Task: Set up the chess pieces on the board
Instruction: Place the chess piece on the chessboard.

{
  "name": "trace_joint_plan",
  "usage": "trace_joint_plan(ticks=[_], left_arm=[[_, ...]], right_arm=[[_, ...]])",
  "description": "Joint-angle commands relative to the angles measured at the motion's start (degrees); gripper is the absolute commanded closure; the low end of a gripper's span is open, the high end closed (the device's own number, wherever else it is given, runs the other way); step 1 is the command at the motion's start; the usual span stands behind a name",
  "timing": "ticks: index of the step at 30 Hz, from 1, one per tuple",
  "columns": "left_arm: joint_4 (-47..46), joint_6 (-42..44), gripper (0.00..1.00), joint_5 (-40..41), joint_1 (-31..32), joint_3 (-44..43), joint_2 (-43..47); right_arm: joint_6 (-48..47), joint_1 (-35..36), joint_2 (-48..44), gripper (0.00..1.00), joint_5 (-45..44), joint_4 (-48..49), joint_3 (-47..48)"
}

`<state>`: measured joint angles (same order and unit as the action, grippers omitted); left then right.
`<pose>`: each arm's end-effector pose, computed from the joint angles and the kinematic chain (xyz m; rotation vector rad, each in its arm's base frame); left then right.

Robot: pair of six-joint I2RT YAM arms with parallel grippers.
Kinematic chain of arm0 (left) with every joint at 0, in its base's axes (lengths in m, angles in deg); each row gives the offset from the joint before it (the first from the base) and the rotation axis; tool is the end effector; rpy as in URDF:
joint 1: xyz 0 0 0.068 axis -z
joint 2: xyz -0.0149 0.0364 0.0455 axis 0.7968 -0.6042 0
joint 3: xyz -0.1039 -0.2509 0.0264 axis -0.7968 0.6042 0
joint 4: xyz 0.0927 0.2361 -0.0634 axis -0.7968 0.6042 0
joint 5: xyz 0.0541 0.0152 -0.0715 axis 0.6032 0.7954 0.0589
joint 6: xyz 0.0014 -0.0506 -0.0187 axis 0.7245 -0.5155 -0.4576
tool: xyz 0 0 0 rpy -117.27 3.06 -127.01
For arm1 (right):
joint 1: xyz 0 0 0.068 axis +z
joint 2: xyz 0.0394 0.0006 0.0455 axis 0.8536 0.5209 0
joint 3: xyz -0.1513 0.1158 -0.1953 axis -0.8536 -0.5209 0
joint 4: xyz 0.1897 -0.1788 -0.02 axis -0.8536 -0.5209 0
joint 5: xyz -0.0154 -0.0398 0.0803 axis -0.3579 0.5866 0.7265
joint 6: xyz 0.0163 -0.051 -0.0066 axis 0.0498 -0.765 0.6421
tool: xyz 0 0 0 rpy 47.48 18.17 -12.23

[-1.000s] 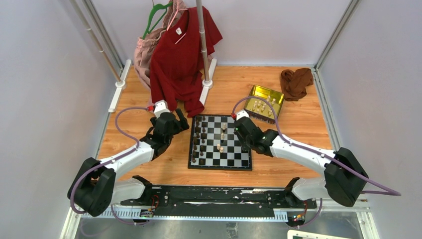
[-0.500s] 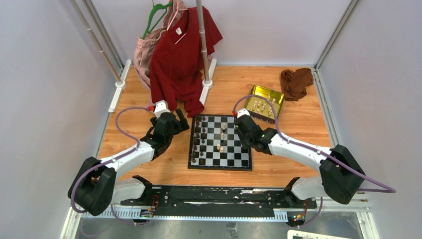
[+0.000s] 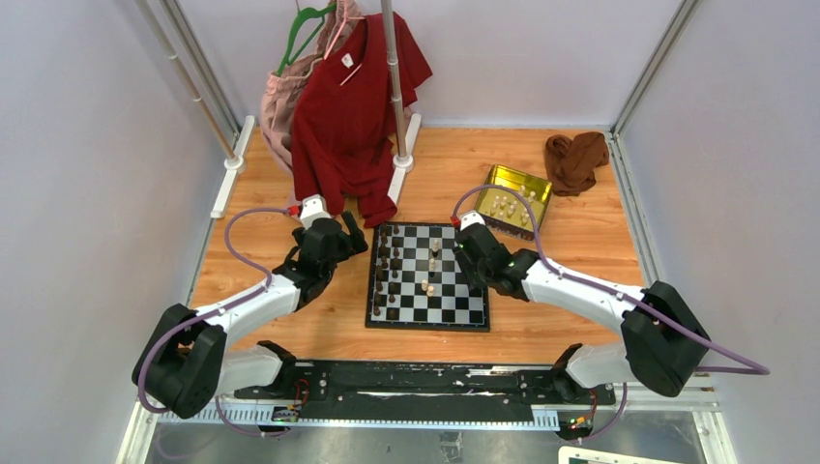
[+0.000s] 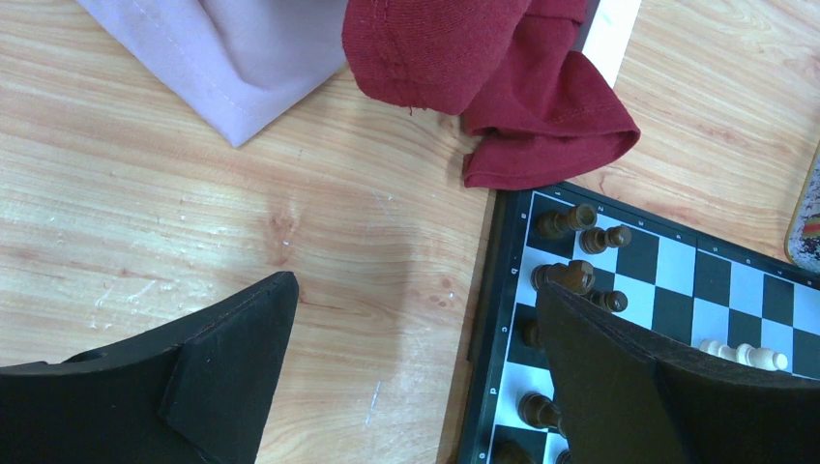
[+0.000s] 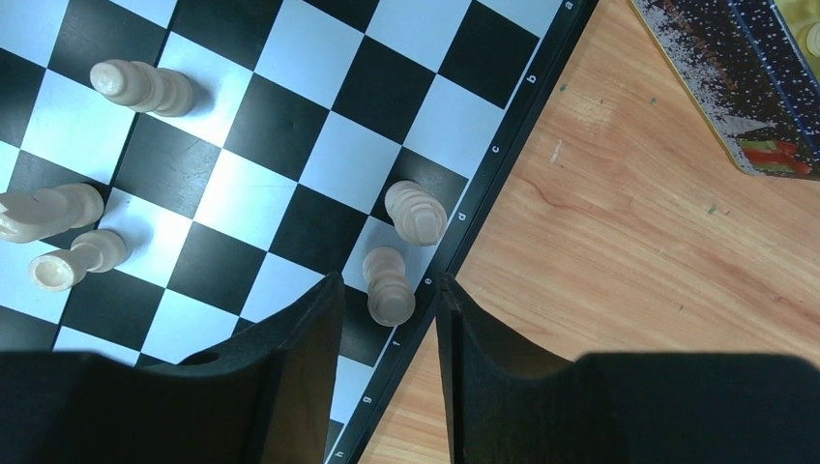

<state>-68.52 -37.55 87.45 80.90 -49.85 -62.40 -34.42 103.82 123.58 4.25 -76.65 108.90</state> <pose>0.2168 -0.0988 0.1894 -0.4300 2.0168 -0.2586 0.1947 0.1818 0.2062 -0.5287 2.3069 0.1406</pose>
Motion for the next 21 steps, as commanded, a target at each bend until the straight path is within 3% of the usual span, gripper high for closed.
trace_joint_plan(ticks=[1, 12, 21], left_arm=[[-1.5, 0.0, 0.0, 1.3, -0.4, 0.3, -0.2], [-1.4, -0.3, 0.0, 1.4, -0.4, 0.9, 0.7], [-1.5, -0.2, 0.0, 1.6, -0.4, 1.2, 1.7]], right_arm=[[-0.6, -0.9, -2.4, 0.56, 0.1, -0.7, 0.2], [-0.5, 0.9, -7.9, 0.55, 0.7, -5.3, 3.2], [-2.9, 1.3, -2.8, 0.55, 1.8, -4.2, 9.3]])
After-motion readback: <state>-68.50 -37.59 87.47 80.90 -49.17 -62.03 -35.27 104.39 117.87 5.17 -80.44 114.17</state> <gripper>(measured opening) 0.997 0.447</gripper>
